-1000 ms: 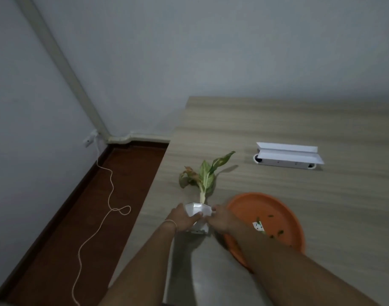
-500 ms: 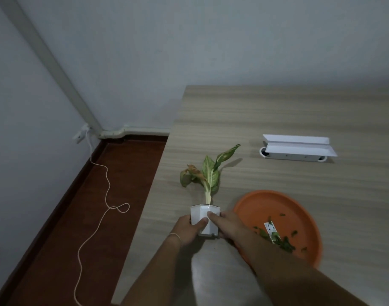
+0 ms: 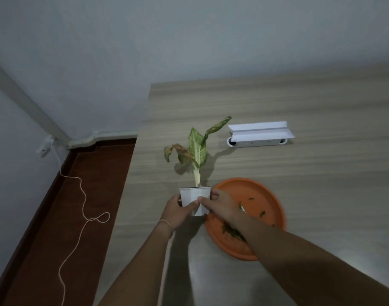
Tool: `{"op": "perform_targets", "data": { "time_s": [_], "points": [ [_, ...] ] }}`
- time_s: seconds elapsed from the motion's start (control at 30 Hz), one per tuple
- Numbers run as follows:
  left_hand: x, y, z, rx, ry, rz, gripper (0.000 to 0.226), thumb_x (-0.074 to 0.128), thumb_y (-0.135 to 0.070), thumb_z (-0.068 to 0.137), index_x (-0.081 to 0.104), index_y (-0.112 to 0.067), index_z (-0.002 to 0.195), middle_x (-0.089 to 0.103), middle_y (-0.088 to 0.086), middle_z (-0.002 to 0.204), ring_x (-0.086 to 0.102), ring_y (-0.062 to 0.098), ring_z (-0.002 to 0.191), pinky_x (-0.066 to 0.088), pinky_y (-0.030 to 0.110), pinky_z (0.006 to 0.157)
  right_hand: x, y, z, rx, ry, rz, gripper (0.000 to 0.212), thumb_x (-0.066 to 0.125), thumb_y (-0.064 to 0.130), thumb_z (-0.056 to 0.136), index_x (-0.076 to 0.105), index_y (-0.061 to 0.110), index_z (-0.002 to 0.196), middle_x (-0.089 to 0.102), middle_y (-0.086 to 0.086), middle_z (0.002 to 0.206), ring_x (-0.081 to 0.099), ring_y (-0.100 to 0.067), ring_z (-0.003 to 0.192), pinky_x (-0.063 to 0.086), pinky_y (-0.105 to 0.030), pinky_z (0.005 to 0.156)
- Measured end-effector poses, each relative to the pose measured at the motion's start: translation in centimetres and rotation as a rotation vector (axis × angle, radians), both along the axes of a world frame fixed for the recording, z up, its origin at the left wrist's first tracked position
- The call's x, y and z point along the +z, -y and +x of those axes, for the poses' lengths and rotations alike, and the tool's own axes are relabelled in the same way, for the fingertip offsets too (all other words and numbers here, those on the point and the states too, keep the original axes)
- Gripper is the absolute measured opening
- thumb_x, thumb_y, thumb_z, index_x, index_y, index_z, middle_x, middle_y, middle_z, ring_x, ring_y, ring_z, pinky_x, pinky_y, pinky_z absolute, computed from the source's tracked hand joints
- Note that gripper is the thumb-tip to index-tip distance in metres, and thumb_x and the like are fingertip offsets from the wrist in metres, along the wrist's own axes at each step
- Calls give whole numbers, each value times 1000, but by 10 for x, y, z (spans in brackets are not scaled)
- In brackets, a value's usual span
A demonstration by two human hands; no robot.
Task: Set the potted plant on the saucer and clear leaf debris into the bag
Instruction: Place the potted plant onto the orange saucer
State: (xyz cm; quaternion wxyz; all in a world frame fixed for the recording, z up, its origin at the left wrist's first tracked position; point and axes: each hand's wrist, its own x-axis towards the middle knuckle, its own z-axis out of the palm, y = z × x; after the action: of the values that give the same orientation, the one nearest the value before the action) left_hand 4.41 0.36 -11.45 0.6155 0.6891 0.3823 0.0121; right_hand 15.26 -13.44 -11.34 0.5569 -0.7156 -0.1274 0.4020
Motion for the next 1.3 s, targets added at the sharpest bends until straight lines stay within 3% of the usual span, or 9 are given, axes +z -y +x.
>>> {"op": "perform_targets", "data": {
  "time_s": [0.27, 0.37, 0.53, 0.8, 0.9, 1.0, 1.1, 1.17, 1.3],
  "points": [
    [2, 58, 74, -40, 18, 27, 61, 85, -16, 63, 53, -15, 115, 66, 3, 106, 65, 19, 97, 58, 41, 85, 4, 68, 81, 39, 92, -77, 56, 84, 27, 68, 63, 14, 118, 72, -6, 111, 70, -20, 98, 60, -42, 85],
    [-5, 79, 97, -50, -7, 65, 69, 87, -19, 61, 47, -16, 117, 62, -2, 108, 62, 14, 97, 55, 33, 83, 0, 87, 110, 64, 125, -125, 52, 83, 18, 70, 61, 14, 117, 69, -4, 113, 67, -16, 100, 57, -41, 90],
    [-21, 96, 114, -89, -55, 143, 77, 90, -31, 51, 43, -27, 111, 62, -1, 115, 62, 17, 101, 56, 40, 89, -24, 107, 133, 149, 170, -182, 60, 85, 33, 58, 60, 27, 111, 68, 2, 109, 70, -16, 94, 59, -44, 86],
    [-33, 102, 113, -134, -67, 277, 91, 86, -60, 40, 42, -32, 115, 60, -6, 118, 60, 14, 107, 54, 40, 91, -34, 119, 129, 191, 302, -172, 67, 85, 33, 69, 48, 31, 125, 56, 23, 111, 61, 0, 96, 57, -35, 85],
    [-39, 102, 112, -128, -9, 293, 88, 88, -61, 42, 45, -42, 117, 61, -13, 121, 60, 10, 110, 53, 39, 95, -39, 121, 124, 182, 372, -184, 77, 87, 51, 60, 45, 37, 123, 59, 18, 117, 63, -3, 96, 58, -40, 83],
    [-44, 103, 110, -148, -14, 306, 101, 88, -64, 42, 47, -30, 128, 63, -12, 122, 62, 8, 110, 53, 36, 96, -51, 122, 120, 185, 429, -208, 79, 82, 72, 49, 36, 63, 113, 57, 20, 123, 62, -4, 103, 57, -40, 87],
    [-40, 104, 109, -176, -59, 347, 97, 90, -47, 55, 43, -16, 134, 62, -11, 117, 59, 5, 99, 46, 18, 85, -48, 122, 115, 186, 459, -219, 71, 85, 60, 53, 36, 66, 104, 59, 18, 121, 61, -6, 107, 55, -41, 89],
    [-40, 103, 108, -186, -79, 356, 98, 89, -46, 55, 42, -17, 135, 63, -7, 119, 58, 7, 100, 44, 19, 84, -38, 122, 110, 166, 450, -218, 68, 88, 47, 57, 41, 56, 105, 60, 20, 113, 61, 1, 102, 55, -35, 88],
    [-50, 102, 104, -225, -122, 360, 94, 84, -60, 49, 48, -28, 130, 62, -7, 128, 57, 13, 119, 40, 24, 100, -31, 123, 104, 140, 512, -136, 64, 87, 19, 69, 44, 39, 111, 48, 30, 102, 43, 34, 94, 33, 5, 76]
  ]
}}
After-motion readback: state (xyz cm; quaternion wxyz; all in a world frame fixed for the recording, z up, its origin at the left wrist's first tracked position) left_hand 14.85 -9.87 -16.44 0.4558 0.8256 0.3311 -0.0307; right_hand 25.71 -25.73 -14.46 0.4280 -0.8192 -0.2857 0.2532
